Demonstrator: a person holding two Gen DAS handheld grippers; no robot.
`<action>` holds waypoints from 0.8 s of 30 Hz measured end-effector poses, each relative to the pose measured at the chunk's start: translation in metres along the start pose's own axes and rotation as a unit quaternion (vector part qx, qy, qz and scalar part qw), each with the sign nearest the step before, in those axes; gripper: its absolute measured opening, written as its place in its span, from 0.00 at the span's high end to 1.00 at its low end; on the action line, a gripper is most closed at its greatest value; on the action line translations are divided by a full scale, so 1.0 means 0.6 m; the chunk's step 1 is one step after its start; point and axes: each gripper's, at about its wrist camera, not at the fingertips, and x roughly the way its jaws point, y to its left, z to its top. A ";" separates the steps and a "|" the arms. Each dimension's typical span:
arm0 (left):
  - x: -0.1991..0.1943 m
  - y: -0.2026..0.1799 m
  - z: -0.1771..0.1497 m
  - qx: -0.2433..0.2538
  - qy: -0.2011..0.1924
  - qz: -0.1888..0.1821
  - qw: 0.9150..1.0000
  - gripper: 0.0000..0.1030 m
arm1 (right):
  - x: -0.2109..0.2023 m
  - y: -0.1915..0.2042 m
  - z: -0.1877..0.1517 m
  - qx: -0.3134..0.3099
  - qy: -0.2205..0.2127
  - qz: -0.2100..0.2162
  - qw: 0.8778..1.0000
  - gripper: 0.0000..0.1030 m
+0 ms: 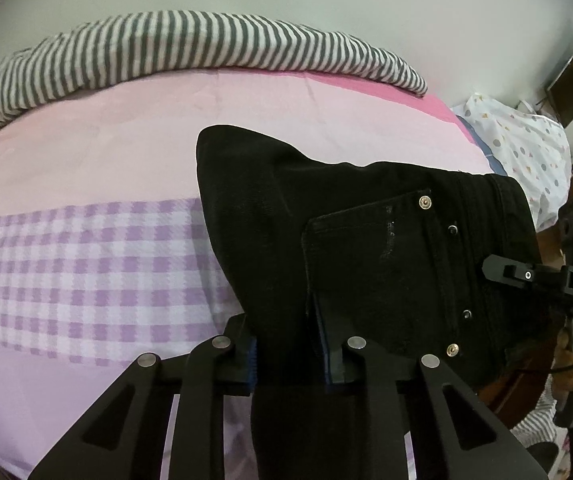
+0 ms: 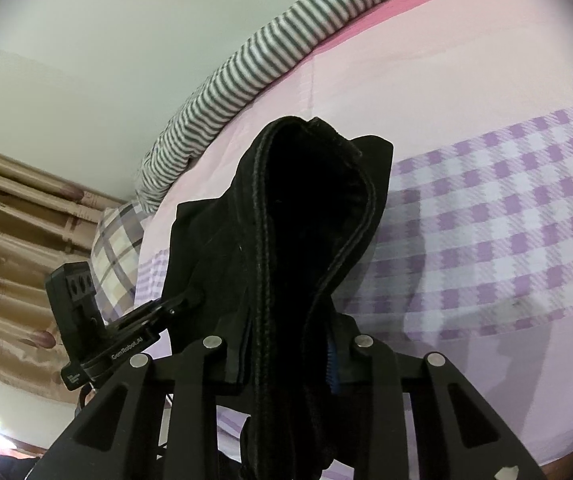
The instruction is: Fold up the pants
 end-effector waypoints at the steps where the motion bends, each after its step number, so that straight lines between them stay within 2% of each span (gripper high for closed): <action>1: -0.007 0.006 -0.001 0.001 -0.003 0.004 1.000 0.78 | 0.003 0.005 0.001 -0.003 0.002 0.001 1.000 0.74; 16: -0.089 0.137 -0.003 -0.032 -0.036 0.066 0.997 0.78 | 0.126 0.123 0.035 -0.039 0.040 0.037 0.998 0.74; 24: -0.110 0.217 0.013 -0.059 -0.051 0.081 0.994 0.78 | 0.191 0.193 0.066 -0.062 0.057 0.049 0.995 0.74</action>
